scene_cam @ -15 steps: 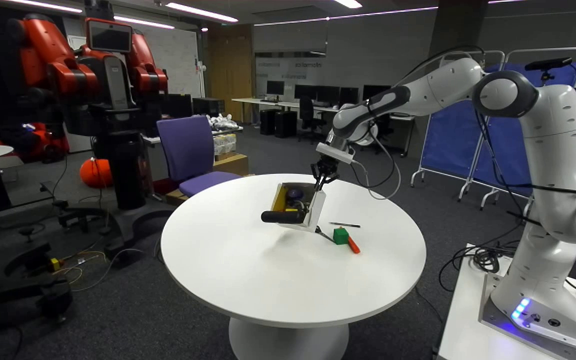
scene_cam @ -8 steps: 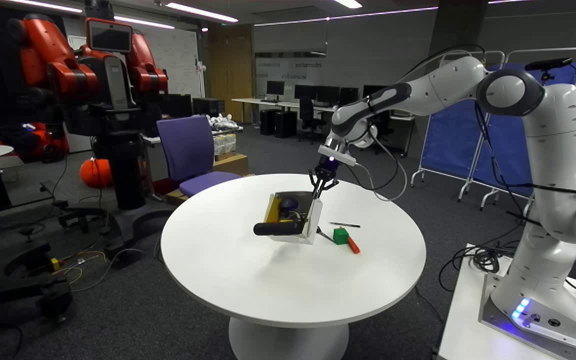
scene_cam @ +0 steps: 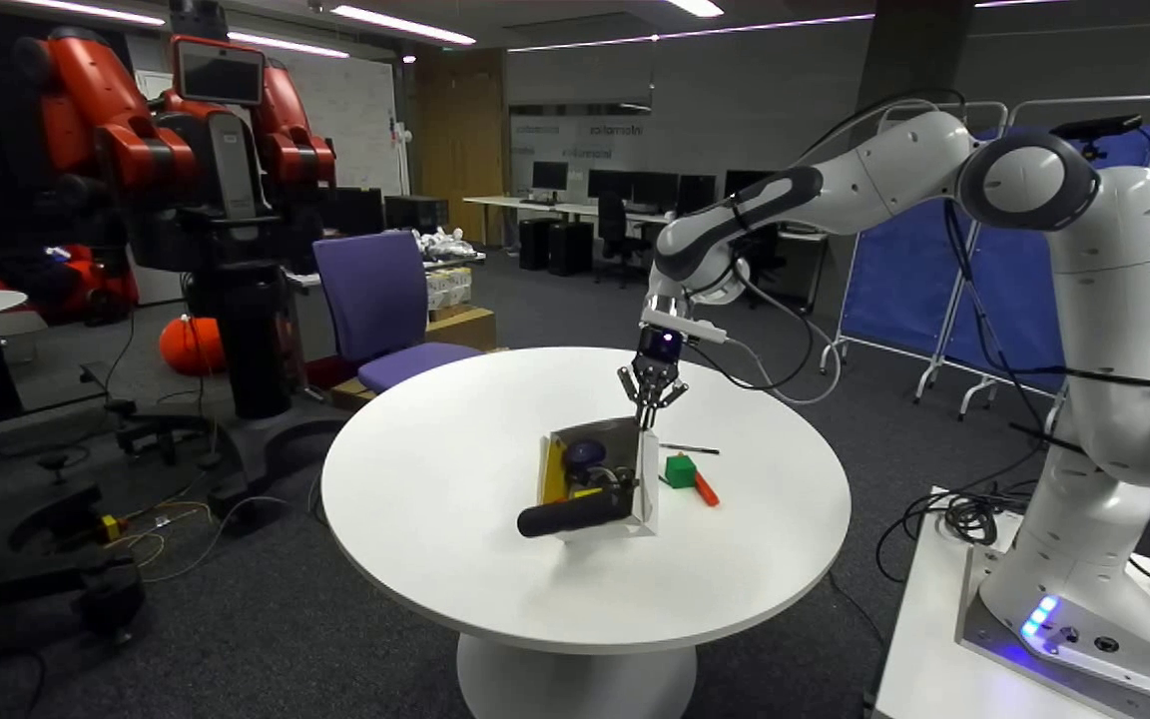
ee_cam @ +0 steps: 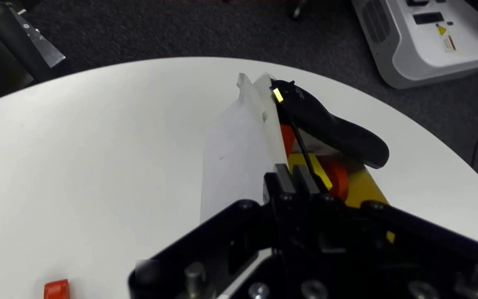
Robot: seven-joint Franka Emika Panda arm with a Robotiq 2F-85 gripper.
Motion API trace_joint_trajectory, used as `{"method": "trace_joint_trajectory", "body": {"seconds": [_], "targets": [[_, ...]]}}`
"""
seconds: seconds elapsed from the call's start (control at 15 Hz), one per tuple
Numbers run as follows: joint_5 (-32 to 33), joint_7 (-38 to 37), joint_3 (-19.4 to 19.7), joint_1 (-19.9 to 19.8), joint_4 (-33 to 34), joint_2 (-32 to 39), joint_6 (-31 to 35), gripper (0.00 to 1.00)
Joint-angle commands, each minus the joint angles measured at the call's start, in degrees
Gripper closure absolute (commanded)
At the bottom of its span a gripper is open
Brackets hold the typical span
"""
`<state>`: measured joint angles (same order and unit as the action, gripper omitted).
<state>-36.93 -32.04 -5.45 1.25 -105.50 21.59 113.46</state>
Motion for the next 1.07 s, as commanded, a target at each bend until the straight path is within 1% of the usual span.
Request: {"method": "trace_joint_trajectory", "body": {"seconds": [0.0, 0.33, 0.87, 0.93, 1.0], "targets": [[-2.4, 4.9, 0.3, 0.1, -1.7, -1.6, -6.0, 0.99], [-2.1, 6.9, 1.8, -0.6, -1.8, -1.6, -10.0, 0.99], [-4.2, 7.5, 6.2, -4.3, -0.7, -0.4, -14.7, 0.99], [-4.2, 7.5, 6.5, -4.6, -0.6, -0.4, -15.4, 0.69], [-4.6, 7.3, 6.8, -4.9, -0.6, -0.4, -15.9, 0.68]]}}
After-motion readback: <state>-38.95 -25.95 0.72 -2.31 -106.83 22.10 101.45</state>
